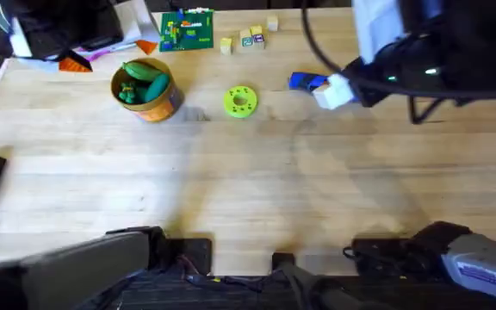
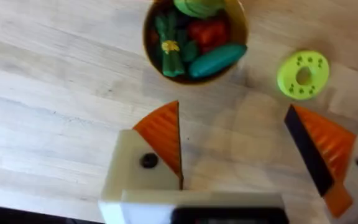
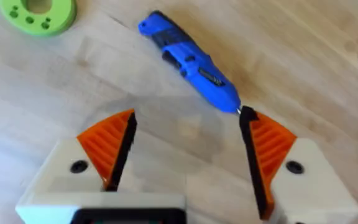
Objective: Pick up the gripper from the table and insert it into the empty holder that is missing its gripper. Then pick up a screw, insert it into the mounting hole, and use the screwdriver to tighten it. Finally, clean up the table by picking up the vegetable and placing it into the bucket.
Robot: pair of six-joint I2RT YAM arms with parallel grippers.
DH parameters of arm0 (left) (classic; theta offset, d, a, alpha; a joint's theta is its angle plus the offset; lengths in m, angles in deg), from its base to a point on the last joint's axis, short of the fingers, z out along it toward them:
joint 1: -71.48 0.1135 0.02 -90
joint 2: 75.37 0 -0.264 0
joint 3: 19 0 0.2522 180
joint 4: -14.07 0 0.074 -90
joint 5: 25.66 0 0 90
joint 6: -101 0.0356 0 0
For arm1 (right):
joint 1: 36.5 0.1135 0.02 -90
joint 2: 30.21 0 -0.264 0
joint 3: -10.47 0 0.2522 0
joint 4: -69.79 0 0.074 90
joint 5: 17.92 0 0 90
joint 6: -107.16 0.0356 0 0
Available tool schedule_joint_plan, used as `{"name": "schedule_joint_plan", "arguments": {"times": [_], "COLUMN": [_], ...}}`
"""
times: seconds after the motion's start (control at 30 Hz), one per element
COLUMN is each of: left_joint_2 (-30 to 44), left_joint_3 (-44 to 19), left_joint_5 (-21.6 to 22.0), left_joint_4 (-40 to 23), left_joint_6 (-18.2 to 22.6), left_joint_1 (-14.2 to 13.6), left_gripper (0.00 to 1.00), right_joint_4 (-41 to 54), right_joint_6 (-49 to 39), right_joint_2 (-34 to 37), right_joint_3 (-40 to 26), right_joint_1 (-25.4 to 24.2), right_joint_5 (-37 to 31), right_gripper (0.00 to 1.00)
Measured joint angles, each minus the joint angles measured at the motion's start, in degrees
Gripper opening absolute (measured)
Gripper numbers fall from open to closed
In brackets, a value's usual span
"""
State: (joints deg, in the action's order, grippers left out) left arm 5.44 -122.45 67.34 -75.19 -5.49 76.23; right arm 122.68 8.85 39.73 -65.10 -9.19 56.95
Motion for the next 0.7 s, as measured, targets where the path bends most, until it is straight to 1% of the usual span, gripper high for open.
{"name": "schedule_joint_plan", "arguments": {"times": [0.1,0.17,0.23,0.33,0.43,0.53,0.7], "left_joint_2": [-3.71,-5.21,-6.36,-8.12,-10.45,-13.26,-16.42], "left_joint_3": [-0.02,-0.02,-0.02,-0.02,-0.02,-0.02,-0.02], "left_joint_5": [-6.04,-10.58,-15.27,-21.16,-24.55,-26.32,-27.5], "left_joint_4": [-2.9,-5.08,-7.14,-9.53,-11.34,-12.41,-12.43], "left_joint_6": [6.58,11.81,17.13,23.7,27.96,30.87,33.03], "left_joint_1": [0.0,0.0,0.0,0.0,0.0,0.0,0.0], "left_gripper": [0.992,0.992,0.992,0.992,0.992,0.992,0.992], "right_joint_4": [9.66,14.78,18.58,22.43,24.7,25.37,26.14], "right_joint_6": [2.12,4.09,6.38,9.43,11.0,11.77,12.53], "right_joint_2": [-4.17,-6.57,-9.0,-12.65,-16.04,-18.93,-21.6], "right_joint_3": [-4.28,-6.65,-8.3,-9.24,-9.28,-9.3,-9.33], "right_joint_1": [0.0,0.0,0.0,-0.02,-0.02,-0.02,0.0], "right_joint_5": [0.02,0.02,0.02,0.73,4.16,7.23,9.33], "right_gripper": [0.991,0.992,0.991,0.991,0.991,0.991,0.991]}}
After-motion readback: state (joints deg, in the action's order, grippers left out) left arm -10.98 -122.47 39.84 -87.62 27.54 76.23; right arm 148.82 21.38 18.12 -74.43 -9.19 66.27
